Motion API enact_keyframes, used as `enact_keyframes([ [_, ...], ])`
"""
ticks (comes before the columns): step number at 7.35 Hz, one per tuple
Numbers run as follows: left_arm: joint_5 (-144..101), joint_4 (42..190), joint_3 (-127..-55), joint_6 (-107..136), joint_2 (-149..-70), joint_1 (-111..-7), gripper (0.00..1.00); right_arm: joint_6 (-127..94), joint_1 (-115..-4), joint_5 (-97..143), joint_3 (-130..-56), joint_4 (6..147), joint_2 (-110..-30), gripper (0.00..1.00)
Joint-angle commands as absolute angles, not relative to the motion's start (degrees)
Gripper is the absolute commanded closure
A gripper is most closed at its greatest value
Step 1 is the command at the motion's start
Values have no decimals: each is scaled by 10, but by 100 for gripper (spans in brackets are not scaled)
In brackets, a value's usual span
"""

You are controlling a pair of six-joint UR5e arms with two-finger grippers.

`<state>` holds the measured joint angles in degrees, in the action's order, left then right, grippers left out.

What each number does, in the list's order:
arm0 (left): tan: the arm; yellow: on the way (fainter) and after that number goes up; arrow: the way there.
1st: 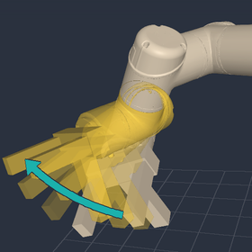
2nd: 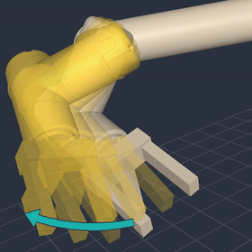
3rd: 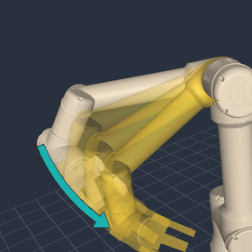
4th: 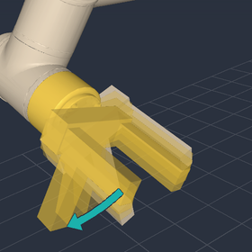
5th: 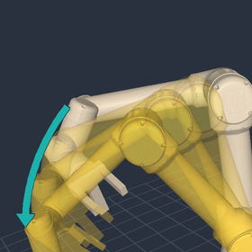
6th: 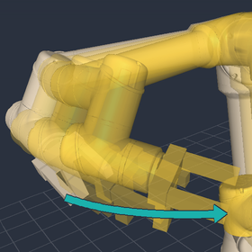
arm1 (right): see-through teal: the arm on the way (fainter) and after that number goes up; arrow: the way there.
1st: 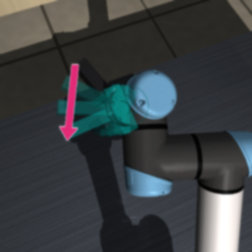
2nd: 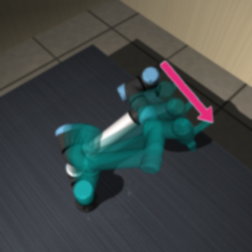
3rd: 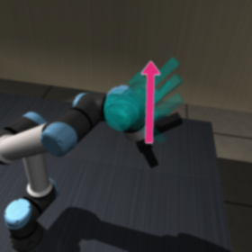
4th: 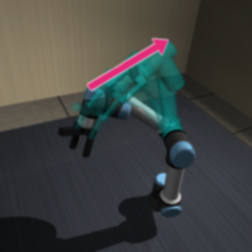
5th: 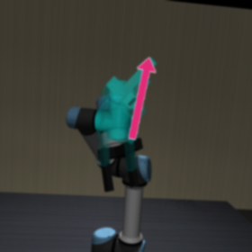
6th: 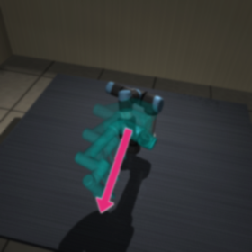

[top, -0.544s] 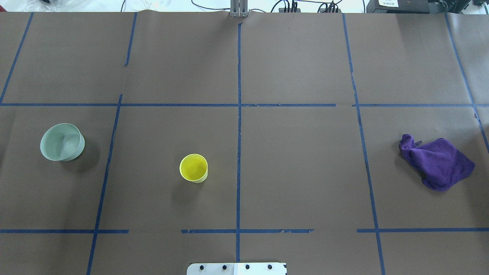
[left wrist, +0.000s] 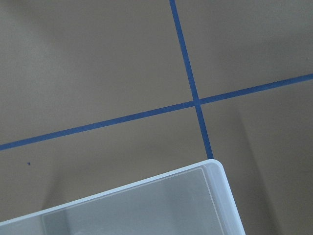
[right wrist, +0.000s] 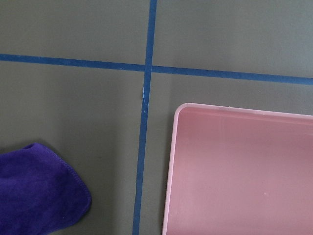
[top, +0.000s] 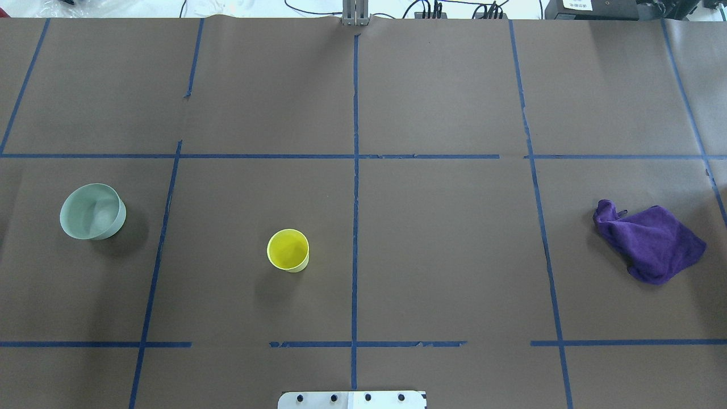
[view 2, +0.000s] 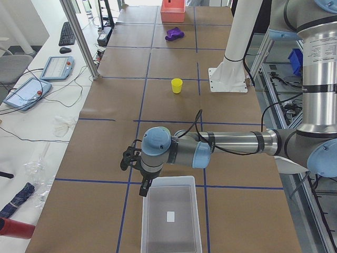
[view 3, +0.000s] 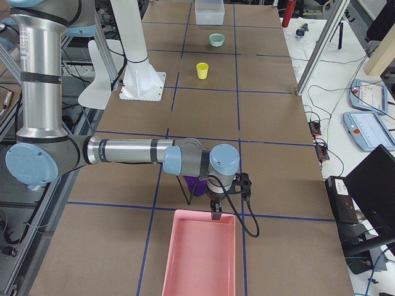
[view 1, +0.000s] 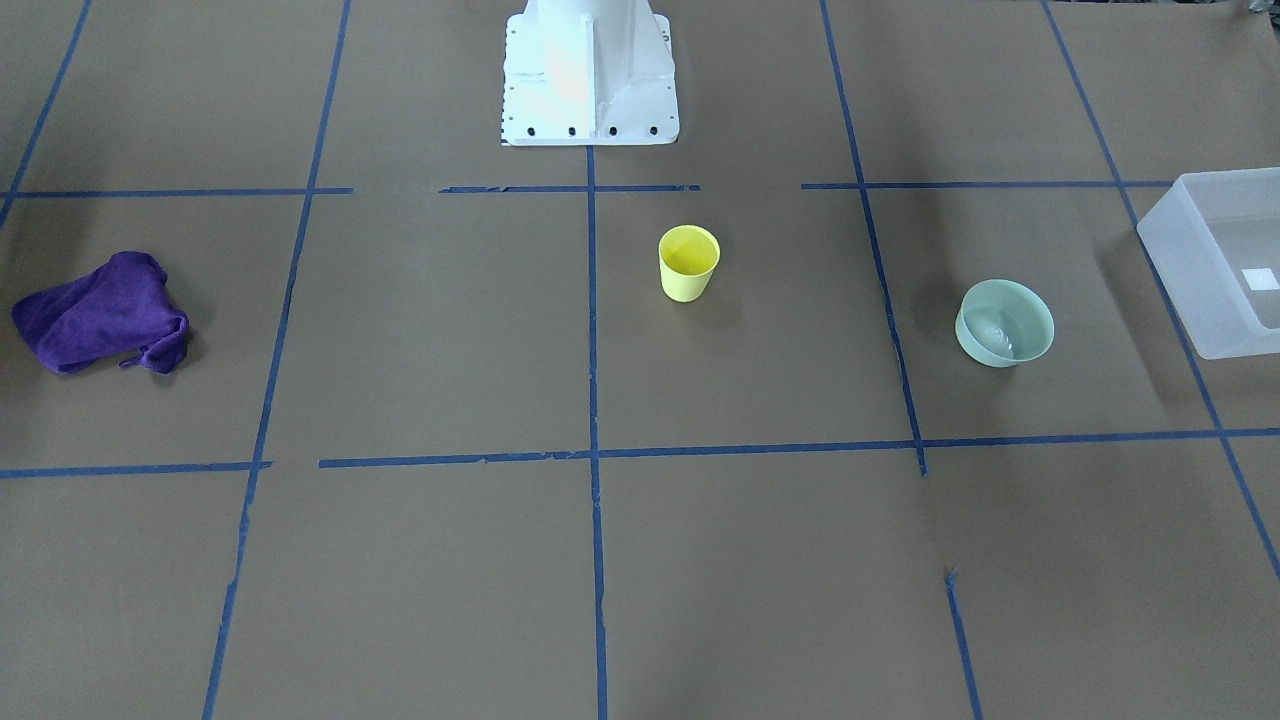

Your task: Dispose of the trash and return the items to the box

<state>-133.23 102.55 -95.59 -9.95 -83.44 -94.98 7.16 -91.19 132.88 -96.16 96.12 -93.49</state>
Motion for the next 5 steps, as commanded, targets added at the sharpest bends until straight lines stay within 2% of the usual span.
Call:
enact_keyframes([
  [1,-1335,1091,-961,-97,-834,-942,0,69,-906,1329,-969,958,-934,0],
  [2,-1334,1132,-967,-95,-841,-939,0,64,-906,1329,-992,915,-935,0],
  [5,-1334,1375,-939,-95,-859,-935,0,58,-906,1324,-991,815,-930,0],
])
